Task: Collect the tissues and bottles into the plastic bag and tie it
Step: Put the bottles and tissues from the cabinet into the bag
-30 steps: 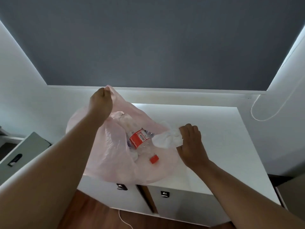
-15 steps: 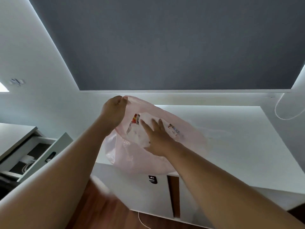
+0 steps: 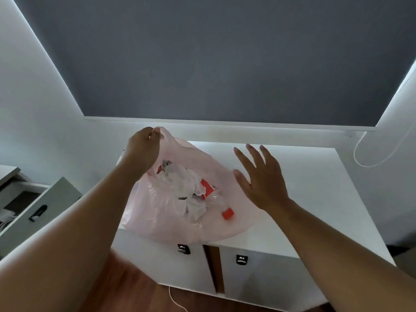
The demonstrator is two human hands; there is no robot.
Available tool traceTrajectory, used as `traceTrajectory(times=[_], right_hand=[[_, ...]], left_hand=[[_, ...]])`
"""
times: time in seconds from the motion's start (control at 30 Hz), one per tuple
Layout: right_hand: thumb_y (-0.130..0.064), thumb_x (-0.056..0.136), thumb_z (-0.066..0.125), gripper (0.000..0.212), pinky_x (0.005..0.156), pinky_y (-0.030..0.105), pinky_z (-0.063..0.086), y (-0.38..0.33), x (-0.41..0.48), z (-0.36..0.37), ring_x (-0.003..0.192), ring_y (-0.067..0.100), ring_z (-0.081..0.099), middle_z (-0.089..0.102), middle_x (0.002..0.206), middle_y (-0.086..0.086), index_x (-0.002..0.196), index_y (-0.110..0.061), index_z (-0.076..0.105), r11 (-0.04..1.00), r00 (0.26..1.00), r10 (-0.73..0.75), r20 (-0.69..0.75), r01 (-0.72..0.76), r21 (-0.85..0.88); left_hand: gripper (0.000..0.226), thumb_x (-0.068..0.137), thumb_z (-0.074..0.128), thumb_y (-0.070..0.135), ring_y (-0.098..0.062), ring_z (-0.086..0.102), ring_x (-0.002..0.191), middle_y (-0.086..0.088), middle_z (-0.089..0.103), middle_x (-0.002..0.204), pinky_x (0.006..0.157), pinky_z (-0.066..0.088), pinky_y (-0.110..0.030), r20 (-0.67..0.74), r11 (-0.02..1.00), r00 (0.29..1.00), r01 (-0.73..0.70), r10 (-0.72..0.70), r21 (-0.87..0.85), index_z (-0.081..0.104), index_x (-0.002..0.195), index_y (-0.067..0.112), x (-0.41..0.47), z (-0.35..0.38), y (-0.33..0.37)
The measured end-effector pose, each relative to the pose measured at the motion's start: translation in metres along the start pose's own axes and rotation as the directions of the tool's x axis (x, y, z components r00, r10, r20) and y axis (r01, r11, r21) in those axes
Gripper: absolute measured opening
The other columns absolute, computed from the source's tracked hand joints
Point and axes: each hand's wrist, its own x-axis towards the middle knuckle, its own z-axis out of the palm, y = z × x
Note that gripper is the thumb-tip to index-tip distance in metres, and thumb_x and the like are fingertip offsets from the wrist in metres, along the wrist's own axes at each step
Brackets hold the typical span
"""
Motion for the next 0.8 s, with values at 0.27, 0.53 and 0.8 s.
traceTrajectory(times=[0.27,0.53,0.8], right_hand=[[-0.057,0.095,0.015,0.062,0.117,0.055,0.006,0.069,-0.017,0.058,0.150,0.038,-0.002,-0.007,0.165,-0.004,0.151,-0.045,-0.010,0.987,0.792,0.084,0.605,0.016,-0.158],[-0.025,0.089,0.028,0.030,0.067,0.042,0.042,0.063,-0.023,0.069,0.079,0.037,0.055,0.054,0.082,0.011,0.084,-0.009,0.053,0.982,0.953,0.167,0.254,-0.183,0.044],[-0.015,0.086,0.041,0.013,0.068,0.042,0.043,-0.037,-0.016,-0.004,0.075,0.029,0.044,0.049,0.080,0.011,0.079,-0.006,0.049,0.898,0.988,-0.132,-0.082,0.154,0.411]], left_hand=[[0.044,0.105,0.032,0.031,-0.031,0.054,0.094,-0.010,0.063,0.104,0.085,0.044,-0.039,-0.062,0.998,0.998,0.033,-0.030,0.050,0.066,0.110,0.005,0.012,0.017,-0.010],[0.044,0.103,0.032,0.034,-0.036,0.059,0.092,-0.015,0.067,0.101,0.080,0.045,-0.039,-0.051,0.996,0.998,0.052,-0.048,0.073,0.067,0.105,0.006,0.011,0.020,-0.016],[0.046,0.105,0.031,0.035,-0.028,0.054,0.091,-0.015,0.065,0.110,0.080,0.040,-0.031,-0.070,0.997,0.997,0.021,-0.016,0.079,0.065,0.113,0.006,0.004,0.001,0.008]])
